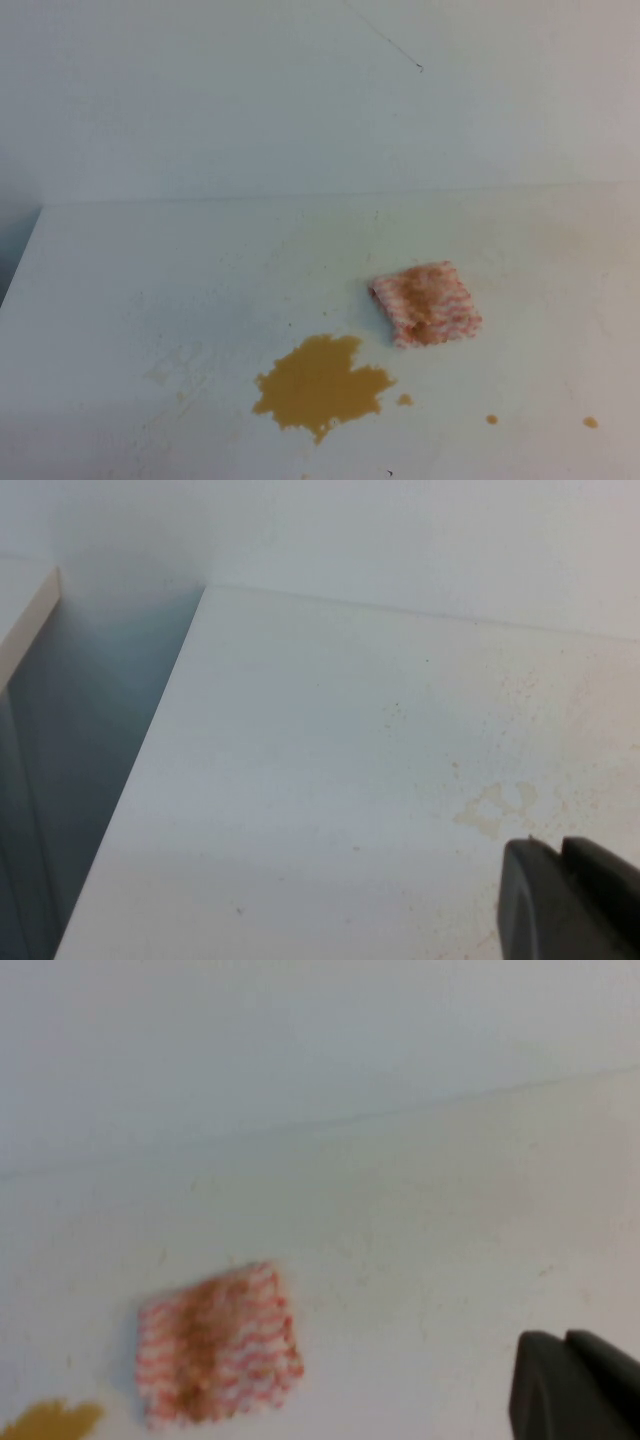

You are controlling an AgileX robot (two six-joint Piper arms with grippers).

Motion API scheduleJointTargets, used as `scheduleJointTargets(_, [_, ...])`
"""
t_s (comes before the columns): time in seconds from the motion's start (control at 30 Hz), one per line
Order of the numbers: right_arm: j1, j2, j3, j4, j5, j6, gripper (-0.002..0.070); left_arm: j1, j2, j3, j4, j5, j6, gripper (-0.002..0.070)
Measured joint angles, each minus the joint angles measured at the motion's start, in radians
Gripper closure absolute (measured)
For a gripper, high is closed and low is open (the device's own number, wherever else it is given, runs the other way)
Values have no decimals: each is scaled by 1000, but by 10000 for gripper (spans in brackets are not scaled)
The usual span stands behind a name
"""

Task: Wipe the table

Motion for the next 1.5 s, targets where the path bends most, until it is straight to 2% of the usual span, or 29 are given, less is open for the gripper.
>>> scheduleJointTargets(0.17, [65, 151, -85, 37, 124, -231, 678, 0, 0, 0, 0, 0, 0, 679])
scheduleJointTargets(0.3, [143, 291, -198, 10, 192, -276, 657, 0, 0, 0, 0, 0, 0, 679])
scheduleJointTargets(0.43, [238, 443, -337, -101, 253, -225, 584, 0, 0, 0, 0, 0, 0, 679])
scheduleJointTargets(0.6, [354, 641, -527, -290, 325, -63, 466, 0, 0, 0, 0, 0, 0, 679])
scheduleJointTargets(0.7, [407, 748, -624, -334, 353, -17, 416, 0, 0, 0, 0, 0, 0, 679])
scheduleJointTargets(1.17, [520, 1126, -899, -361, 405, 10, 395, 0, 0, 0, 0, 0, 0, 679])
scheduleJointTargets(1.5, [521, 1197, -937, -363, 462, 32, 399, 0, 0, 0, 0, 0, 0, 679])
